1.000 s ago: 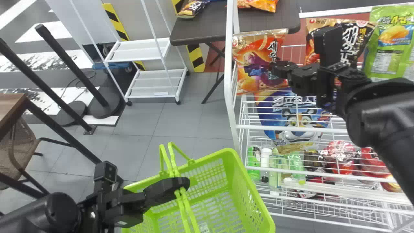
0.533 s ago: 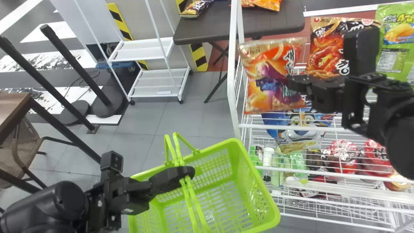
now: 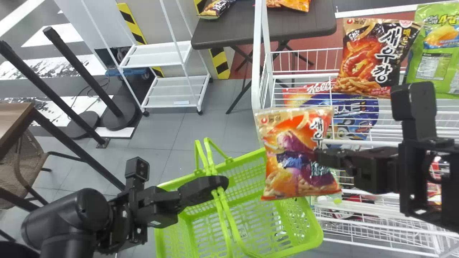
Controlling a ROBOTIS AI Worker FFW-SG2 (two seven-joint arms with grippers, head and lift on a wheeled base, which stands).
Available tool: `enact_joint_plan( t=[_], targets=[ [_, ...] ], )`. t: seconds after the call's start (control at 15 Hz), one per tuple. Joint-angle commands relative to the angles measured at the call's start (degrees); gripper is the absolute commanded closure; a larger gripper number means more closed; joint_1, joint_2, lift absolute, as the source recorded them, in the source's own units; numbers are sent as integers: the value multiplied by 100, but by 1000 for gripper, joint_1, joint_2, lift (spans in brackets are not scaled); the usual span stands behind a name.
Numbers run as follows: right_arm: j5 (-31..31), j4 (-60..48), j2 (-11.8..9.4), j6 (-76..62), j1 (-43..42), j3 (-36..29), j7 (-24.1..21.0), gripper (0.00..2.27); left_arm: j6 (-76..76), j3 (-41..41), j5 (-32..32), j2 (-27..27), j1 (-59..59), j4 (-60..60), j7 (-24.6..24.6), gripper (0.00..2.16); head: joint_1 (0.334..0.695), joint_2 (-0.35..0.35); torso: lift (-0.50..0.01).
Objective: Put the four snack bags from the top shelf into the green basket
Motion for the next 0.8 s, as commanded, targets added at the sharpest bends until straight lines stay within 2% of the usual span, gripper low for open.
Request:
enact_joint_plan(
  t=[0.0, 0.13, 0.53, 0.73],
  targets=[
    [-145, -27, 5, 118, -65, 261, -62, 2250, 7, -14, -1, -11, -12, 0, -66, 2145, 695, 305, 0],
    [-198, 114, 5, 101, -170, 665, -150, 2250, 7, -23, 17, -20, -4, 0, -66, 2145, 695, 347, 0],
    [-330, 1573, 5, 65, -645, 1649, -334, 2250, 7, -199, 69, -37, -39, 9, -66, 2145, 695, 350, 0],
    [-629, 2382, 5, -462, -909, 1992, -334, 2250, 7, -287, 104, -37, -39, 0, -66, 2145, 695, 350, 0]
  ],
)
